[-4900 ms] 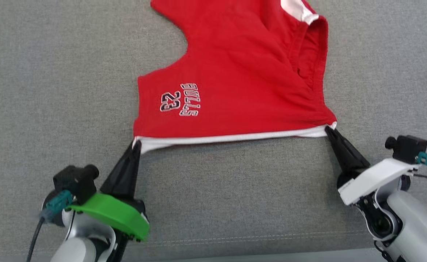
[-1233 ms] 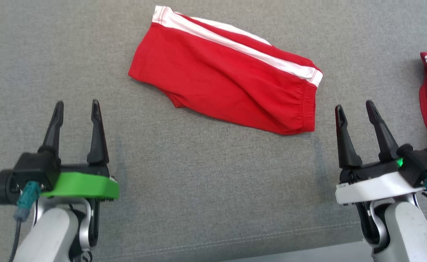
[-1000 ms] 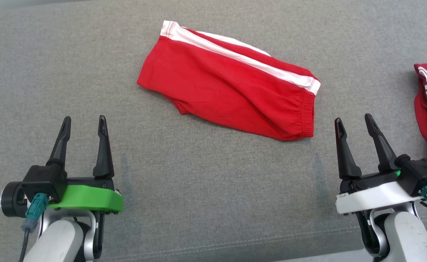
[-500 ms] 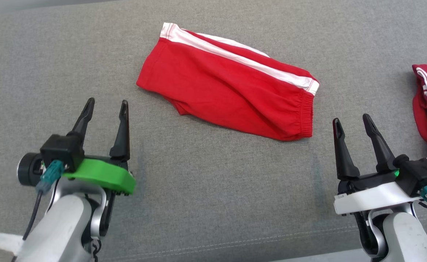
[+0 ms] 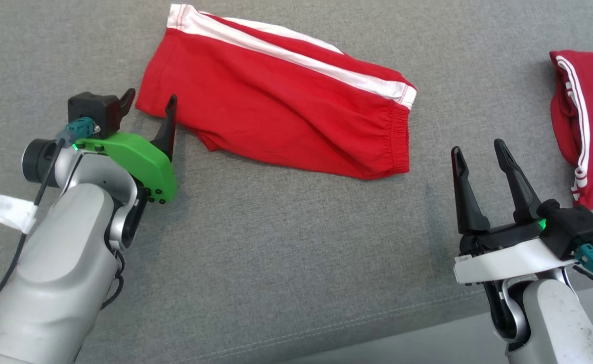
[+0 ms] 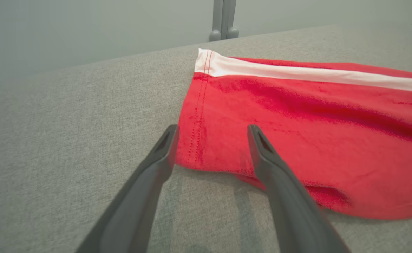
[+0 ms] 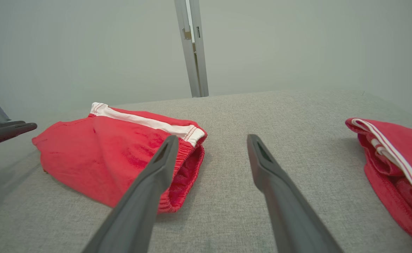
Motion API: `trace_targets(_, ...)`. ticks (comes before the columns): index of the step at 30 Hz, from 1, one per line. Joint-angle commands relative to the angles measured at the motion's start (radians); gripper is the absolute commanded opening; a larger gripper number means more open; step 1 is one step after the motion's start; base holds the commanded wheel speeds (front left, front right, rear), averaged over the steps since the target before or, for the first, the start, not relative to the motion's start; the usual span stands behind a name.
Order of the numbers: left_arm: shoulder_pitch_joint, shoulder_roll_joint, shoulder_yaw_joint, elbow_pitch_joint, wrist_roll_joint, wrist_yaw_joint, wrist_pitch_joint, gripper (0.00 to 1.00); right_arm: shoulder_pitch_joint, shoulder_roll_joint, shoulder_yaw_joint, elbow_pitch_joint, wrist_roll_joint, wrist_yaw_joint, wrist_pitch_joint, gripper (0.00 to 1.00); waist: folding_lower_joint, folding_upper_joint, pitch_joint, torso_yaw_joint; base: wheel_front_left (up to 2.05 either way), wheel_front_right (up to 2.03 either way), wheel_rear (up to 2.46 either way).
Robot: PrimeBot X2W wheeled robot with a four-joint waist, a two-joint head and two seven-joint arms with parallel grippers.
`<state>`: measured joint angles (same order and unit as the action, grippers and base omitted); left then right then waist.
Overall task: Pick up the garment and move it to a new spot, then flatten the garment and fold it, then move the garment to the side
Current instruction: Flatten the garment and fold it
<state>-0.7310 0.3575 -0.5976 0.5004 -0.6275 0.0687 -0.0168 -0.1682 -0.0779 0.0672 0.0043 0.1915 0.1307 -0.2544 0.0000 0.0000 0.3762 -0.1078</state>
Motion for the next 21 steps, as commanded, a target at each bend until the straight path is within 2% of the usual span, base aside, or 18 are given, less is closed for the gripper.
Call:
trace_targets(1,-0.026,-0.004,0.002,0.025,-0.007,-0.010,0.006,1.00,-0.009,0.000,-0.003,0.000,-0.001,0.000,-0.006,1.00,0.0000,0.0000,0.048,-0.041,0.00,0.00,0.00)
trace_targets(10,-0.118,-0.031,0.025,0.241,-0.052,-0.050,0.029,1.00,-0.017,0.007,-0.015,0.001,0.017,0.000,-0.010,1.00,0.0000,0.0000,0.098,-0.065,0.00,0.00,0.00)
trace_targets(18,-0.121,-0.073,0.018,0.351,-0.089,-0.077,0.066,1.00,-0.025,0.011,-0.009,0.005,0.023,0.000,-0.011,1.00,0.0000,0.0000,0.100,-0.059,0.00,0.00,0.00)
trace_targets(19,-0.119,-0.079,0.016,0.358,-0.094,-0.086,0.072,0.40,-0.024,0.011,-0.010,0.006,0.024,0.000,-0.011,1.00,0.0000,0.0000,0.098,-0.058,0.00,0.00,0.00)
trace_targets(20,-0.118,-0.082,0.012,0.360,-0.094,-0.090,0.075,0.00,-0.024,0.011,-0.011,0.005,0.026,0.000,-0.011,1.00,0.0000,0.0000,0.096,-0.056,0.00,0.00,0.00)
trace_targets(21,-0.116,-0.085,0.004,0.363,-0.089,-0.095,0.081,0.00,-0.023,0.012,-0.012,0.003,0.026,0.000,-0.012,1.00,0.0000,0.0000,0.093,-0.054,0.00,0.00,0.00)
